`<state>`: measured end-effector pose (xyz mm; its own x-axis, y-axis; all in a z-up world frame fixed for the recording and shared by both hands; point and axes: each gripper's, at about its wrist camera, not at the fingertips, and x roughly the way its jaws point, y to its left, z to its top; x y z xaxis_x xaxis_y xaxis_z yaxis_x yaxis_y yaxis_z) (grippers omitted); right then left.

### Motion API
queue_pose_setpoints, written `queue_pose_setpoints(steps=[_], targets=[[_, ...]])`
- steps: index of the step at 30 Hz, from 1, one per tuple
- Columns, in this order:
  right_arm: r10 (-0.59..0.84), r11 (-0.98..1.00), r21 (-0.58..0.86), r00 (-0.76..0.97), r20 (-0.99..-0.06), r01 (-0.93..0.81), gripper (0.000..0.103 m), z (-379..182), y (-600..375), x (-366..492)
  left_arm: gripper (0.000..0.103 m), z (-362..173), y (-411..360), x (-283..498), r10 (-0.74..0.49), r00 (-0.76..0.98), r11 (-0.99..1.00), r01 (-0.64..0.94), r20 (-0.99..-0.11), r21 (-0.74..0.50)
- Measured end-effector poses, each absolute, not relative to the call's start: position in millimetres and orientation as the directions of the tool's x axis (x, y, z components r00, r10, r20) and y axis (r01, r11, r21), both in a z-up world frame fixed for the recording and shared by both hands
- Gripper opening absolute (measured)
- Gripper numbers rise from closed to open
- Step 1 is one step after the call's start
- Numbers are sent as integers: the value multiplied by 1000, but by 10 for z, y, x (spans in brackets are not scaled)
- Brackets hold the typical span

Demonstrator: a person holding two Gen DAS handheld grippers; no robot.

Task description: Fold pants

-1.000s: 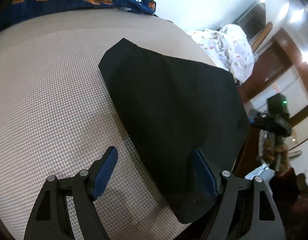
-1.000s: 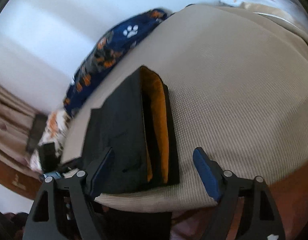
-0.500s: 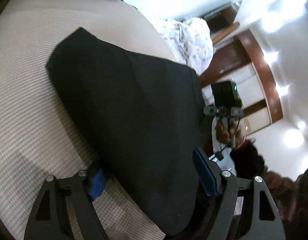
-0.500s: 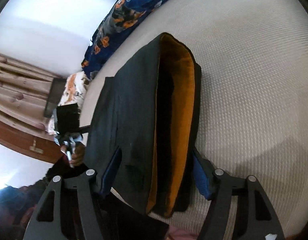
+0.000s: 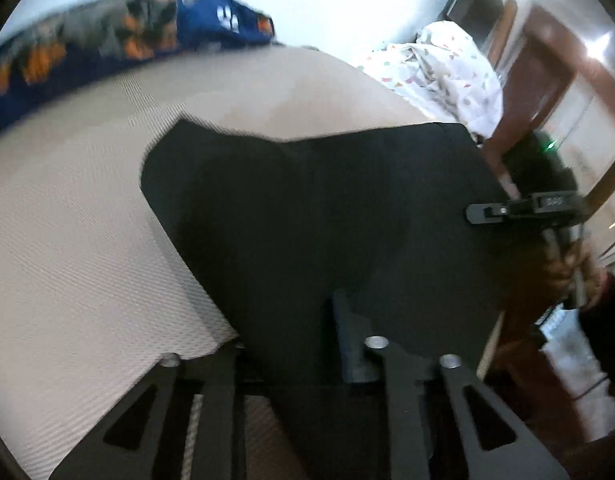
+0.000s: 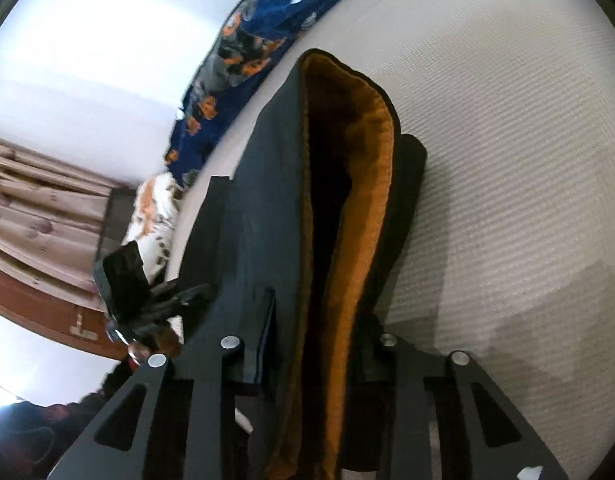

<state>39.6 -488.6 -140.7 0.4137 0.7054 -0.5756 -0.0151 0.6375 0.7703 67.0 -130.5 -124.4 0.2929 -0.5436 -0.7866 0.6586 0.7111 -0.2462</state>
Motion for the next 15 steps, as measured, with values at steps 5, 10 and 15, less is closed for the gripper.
queue_pose_setpoints(steps=[5,10,15], targets=[[738,593,804,422,-527,-35,26,-1392,-4645,383,17,-1128,-1087,561,-475,397,753,645,-786,-129],[759,579,813,401,-512,-58,25,-1392,-4351,515,17,-1063,-900,492,-404,486,795,605,-775,-35],[774,576,813,378,-508,-86,25,-1337,-4015,712,17,-1025,-654,501,-360,533,831,556,-766,-4]])
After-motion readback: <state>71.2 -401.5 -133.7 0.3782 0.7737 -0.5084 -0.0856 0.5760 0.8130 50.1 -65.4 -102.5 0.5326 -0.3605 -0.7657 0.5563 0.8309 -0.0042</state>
